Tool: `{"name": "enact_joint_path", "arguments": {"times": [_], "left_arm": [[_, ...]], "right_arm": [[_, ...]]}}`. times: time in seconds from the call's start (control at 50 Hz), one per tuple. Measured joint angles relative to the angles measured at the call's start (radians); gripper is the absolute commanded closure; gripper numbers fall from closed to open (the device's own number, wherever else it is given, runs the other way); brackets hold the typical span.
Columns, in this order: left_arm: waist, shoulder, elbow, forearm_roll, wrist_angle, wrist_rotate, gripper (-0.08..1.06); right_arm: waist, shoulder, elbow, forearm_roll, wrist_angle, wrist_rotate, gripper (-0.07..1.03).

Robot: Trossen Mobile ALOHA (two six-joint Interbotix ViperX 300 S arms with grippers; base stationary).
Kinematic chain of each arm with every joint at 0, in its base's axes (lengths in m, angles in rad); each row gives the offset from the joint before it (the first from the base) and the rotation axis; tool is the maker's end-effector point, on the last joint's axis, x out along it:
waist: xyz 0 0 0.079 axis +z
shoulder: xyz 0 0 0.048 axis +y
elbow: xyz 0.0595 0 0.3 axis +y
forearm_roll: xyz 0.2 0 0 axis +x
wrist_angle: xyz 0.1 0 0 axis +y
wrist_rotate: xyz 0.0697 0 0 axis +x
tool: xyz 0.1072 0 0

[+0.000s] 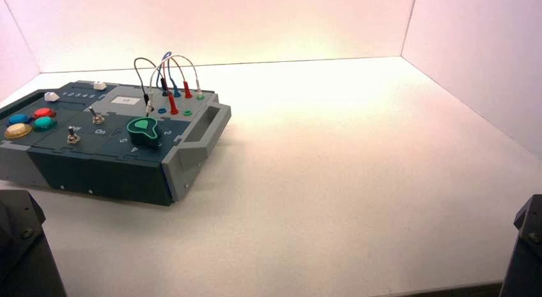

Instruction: Close left gripper.

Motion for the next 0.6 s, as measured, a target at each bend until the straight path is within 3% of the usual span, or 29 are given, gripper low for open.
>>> {"name": "enact_joint_path", "arguments": {"times": [0.6], "left_arm": [[-0.023, 0.018, 0.000, -0.002, 0.000, 0.002, -0.05]], "right_arm": [[0.000, 0.018, 0.000, 0.000, 0.008, -0.003, 0.99]]}}
